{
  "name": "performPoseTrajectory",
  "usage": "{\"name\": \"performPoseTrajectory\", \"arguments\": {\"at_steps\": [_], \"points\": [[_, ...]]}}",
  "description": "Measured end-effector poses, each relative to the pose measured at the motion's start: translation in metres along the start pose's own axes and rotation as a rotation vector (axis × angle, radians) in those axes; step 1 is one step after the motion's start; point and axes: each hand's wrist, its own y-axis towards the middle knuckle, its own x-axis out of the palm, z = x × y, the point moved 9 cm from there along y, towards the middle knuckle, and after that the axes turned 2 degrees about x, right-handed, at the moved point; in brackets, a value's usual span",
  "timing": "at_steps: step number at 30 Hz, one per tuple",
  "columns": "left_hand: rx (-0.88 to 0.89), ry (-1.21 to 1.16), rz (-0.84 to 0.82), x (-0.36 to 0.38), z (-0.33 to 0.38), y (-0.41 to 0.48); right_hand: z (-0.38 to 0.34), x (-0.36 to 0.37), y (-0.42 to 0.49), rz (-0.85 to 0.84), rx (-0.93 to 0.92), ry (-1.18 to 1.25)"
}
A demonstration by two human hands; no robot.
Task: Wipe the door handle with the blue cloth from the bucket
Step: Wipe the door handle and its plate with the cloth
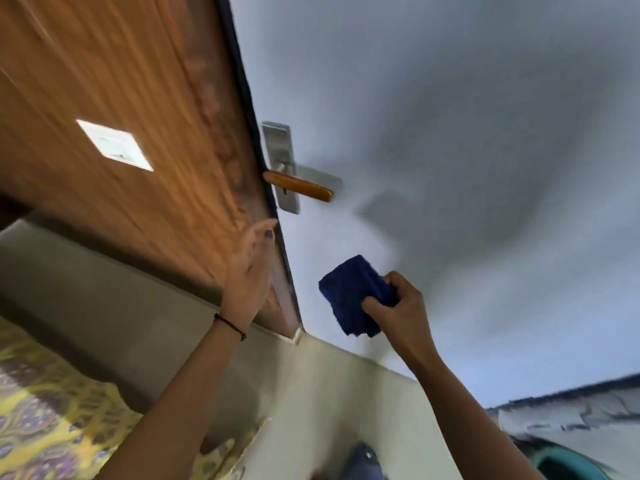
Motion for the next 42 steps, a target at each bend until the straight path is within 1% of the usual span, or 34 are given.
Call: {"name": "performPoseTrajectory", "arguments": {"at_steps": [2,4,7,9,12,15,17,18,20,21,23,24,26,27,30,34,38,42], "points": [[0.107,0.056,0.105,-0.023,0.004,0.032,-0.030,0.008,0.019,0.088,-0.086,0.014],[0.158,0.096,0.195,-0.040,0.000,0.062,-0.060,0.011,0.035,0.189,-0.174,0.033],[0.218,0.190,0.252,-0.054,-0.003,0.097,-0.099,0.014,0.054,0.321,-0.289,0.040],[0.257,0.220,0.262,-0.058,-0.001,0.111,-0.121,0.018,0.060,0.405,-0.377,-0.058],[0.360,0.260,0.279,-0.065,0.010,0.130,-0.153,0.036,0.066,0.510,-0.591,-0.285],[0.433,0.368,0.277,-0.067,0.012,0.153,-0.170,0.067,0.077,0.602,-0.770,-0.516],[0.506,0.432,0.256,-0.064,0.010,0.169,-0.176,0.097,0.086,0.634,-0.837,-0.632],[0.559,0.464,0.248,-0.061,0.008,0.176,-0.176,0.114,0.092,0.618,-0.851,-0.701],[0.645,0.519,0.254,-0.059,0.004,0.188,-0.166,0.152,0.108,0.509,-0.825,-0.866],[0.677,0.533,0.253,-0.059,-0.001,0.194,-0.159,0.168,0.117,0.459,-0.776,-0.964],[0.754,0.546,0.232,-0.059,-0.007,0.202,-0.146,0.186,0.131,0.419,-0.614,-1.113],[0.793,0.553,0.225,-0.058,-0.008,0.202,-0.143,0.190,0.132,0.406,-0.548,-1.137],[0.857,0.554,0.211,-0.057,-0.009,0.203,-0.141,0.194,0.134,0.405,-0.492,-1.132],[0.881,0.550,0.205,-0.057,-0.009,0.202,-0.140,0.194,0.134,0.417,-0.495,-1.127],[0.919,0.534,0.190,-0.056,-0.012,0.204,-0.132,0.184,0.138,0.482,-0.464,-1.131],[0.958,0.546,0.175,-0.054,-0.013,0.204,-0.125,0.160,0.134,0.582,-0.323,-0.998],[0.971,0.585,0.186,-0.053,-0.014,0.204,-0.122,0.144,0.125,0.646,-0.233,-0.880],[0.978,0.618,0.197,-0.052,-0.013,0.203,-0.128,0.182,0.139,0.611,-0.264,-1.003]]}}
